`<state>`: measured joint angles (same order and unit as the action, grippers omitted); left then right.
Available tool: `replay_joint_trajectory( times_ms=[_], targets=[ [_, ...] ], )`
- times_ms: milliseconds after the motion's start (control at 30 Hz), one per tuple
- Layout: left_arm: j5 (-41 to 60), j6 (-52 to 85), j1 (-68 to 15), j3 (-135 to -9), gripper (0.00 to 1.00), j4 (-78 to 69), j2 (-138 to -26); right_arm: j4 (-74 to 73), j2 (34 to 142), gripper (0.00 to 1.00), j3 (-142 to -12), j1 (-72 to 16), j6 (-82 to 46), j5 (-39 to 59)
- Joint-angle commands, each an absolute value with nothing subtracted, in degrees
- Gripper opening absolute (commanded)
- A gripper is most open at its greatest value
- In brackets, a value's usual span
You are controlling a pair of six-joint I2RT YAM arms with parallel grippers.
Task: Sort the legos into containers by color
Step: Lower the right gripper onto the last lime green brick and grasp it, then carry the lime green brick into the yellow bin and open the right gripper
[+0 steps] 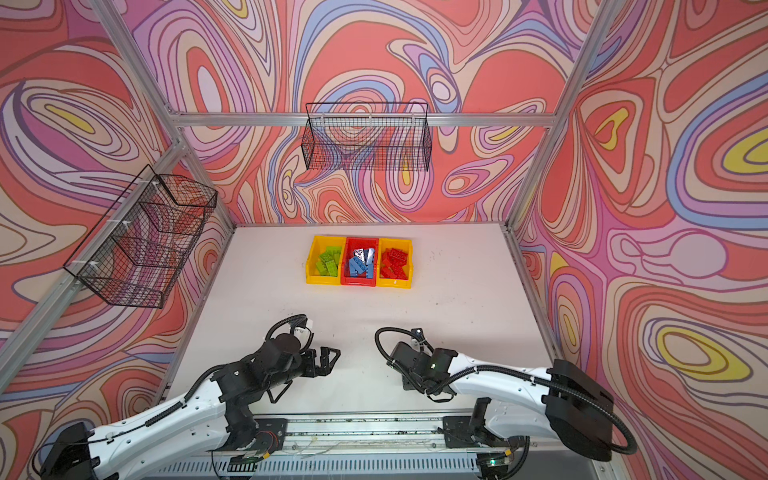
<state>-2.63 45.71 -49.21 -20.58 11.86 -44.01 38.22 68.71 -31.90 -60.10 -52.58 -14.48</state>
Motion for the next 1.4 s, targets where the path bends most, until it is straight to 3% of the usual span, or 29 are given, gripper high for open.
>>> replay_joint_trajectory(
  times_ms=[0,367,633,833,1033,1367],
  targets=[
    [-4.88,46.21,-49.55,-20.85,1.0,14.14,-42.73,36.92,70.01,0.48,-32.82,-60.4,-52.17,-14.53],
    [-7.37,46.0,-49.53,-20.36,1.0,16.63,-41.77,35.24,75.18,0.21,-36.01,-60.38,-50.35,-15.3],
    [-13.46,45.92,-49.57,-21.35,1.0,22.93,-39.34,34.18,82.6,0.18,-46.76,-60.32,-44.85,-18.39],
    [-22.09,46.56,-49.43,-23.76,1.0,29.14,-38.64,31.52,94.88,0.17,-64.08,-56.32,-34.68,-21.47],
    [-25.5,46.76,-49.4,-24.32,1.0,30.0,-38.23,26.54,110.17,0.17,-86.98,-48.98,-24.4,-15.65],
    [-27.69,44.85,-44.41,-25.96,1.0,30.92,-40.22,30.61,139.23,0.2,-130.06,-42.52,-14.47,-7.67]
  ],
)
